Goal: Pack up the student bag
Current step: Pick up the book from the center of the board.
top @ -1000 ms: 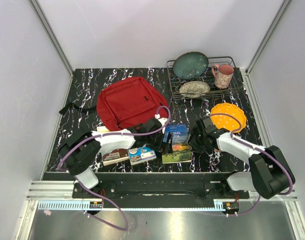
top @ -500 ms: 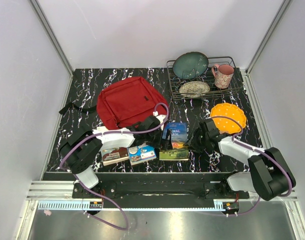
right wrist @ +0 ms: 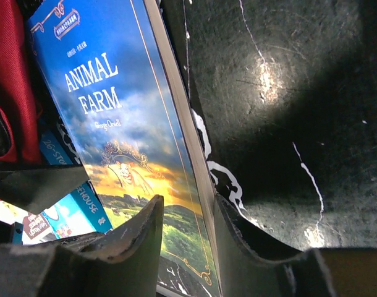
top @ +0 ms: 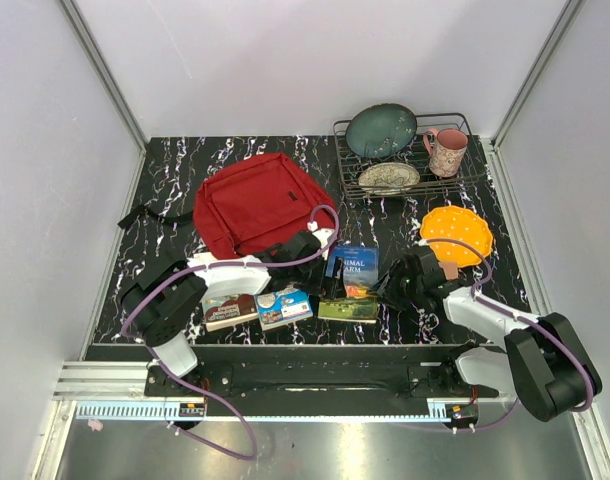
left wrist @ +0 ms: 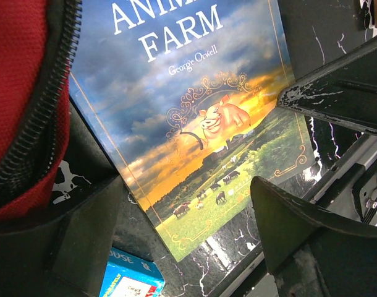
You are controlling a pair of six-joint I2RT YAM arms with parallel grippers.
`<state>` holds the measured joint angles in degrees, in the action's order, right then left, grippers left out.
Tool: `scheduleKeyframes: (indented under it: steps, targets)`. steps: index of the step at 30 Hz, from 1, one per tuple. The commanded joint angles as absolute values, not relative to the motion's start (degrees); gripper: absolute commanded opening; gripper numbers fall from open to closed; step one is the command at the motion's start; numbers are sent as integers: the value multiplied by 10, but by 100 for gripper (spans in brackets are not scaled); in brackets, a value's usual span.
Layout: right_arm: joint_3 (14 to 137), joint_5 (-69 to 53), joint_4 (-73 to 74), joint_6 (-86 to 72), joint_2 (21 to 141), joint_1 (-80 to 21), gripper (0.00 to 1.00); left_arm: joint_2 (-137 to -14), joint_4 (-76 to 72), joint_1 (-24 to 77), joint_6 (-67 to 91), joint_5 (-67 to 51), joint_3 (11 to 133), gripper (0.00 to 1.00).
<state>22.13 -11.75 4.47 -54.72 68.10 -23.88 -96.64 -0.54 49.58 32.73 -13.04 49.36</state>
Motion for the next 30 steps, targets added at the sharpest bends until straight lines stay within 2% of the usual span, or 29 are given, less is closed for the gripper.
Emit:
scheduleKeyframes:
  steps: [1,25,26,28,30]
  targets:
    - [217,-218,-107,-600,689,-253,42,-986,-81,526,337,-220,500,86]
    - [185,-217,-156,-627,633,-253,29,-975,-76,526,334,-216,495,85]
    - [184,-220,-165,-627,632,-253,24,-974,-76,526,334,-215,494,85]
    - [175,-226,-185,-636,633,-253,23,-973,-74,526,333,-216,495,85]
    - [179,-225,-186,-634,640,-253,27,-974,-75,527,333,-217,496,85]
